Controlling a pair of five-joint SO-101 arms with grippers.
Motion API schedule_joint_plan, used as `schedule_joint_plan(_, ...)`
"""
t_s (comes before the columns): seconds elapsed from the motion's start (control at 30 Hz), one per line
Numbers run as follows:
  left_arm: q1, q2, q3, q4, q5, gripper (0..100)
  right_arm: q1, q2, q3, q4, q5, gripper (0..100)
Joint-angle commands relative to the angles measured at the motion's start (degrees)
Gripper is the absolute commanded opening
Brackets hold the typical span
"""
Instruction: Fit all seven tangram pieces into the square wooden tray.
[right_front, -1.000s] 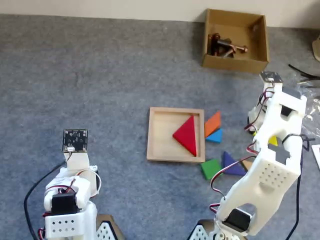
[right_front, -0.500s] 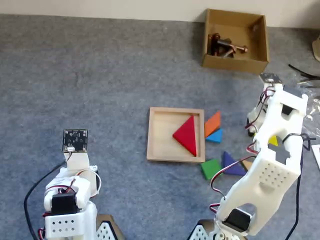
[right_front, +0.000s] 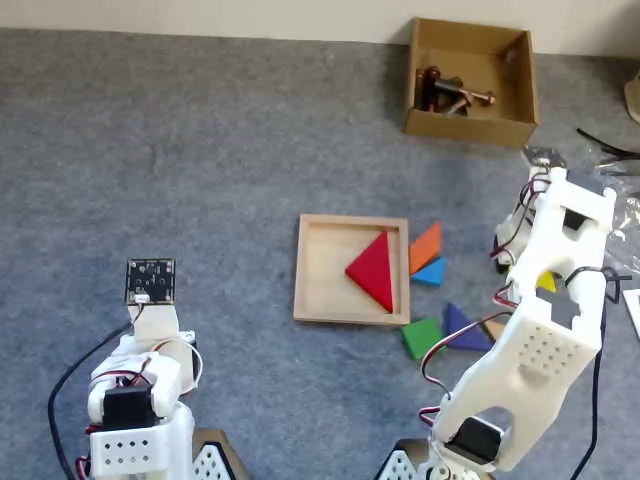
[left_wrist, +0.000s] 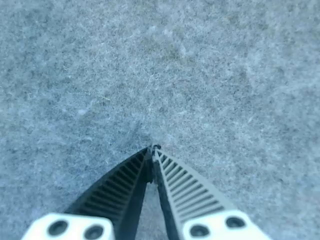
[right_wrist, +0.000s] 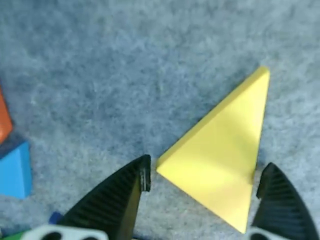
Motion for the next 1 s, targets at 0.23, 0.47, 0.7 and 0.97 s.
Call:
schedule_joint_plan(0.23,-0.48,0.4,1.19,0.44,0.09,0,-0.48,-0.75,-2.77,0.57,-0.53,30.2)
schedule_joint_plan(0.47,-0.48,0.4,1.19,0.44,0.09,0,-0.48,-0.75,-2.77,0.57,-0.53,23.5)
schedule_joint_plan(0.7,-0.48,0.4,1.19,0.44,0.09,0,-0.48,-0.75,-2.86,0.13,-0.26,23.1)
schedule_joint_plan(0.97,-0.48,0.4,1.19,0.44,0.09,0,-0.4,-0.66,-2.77,0.13,-0.35,23.1)
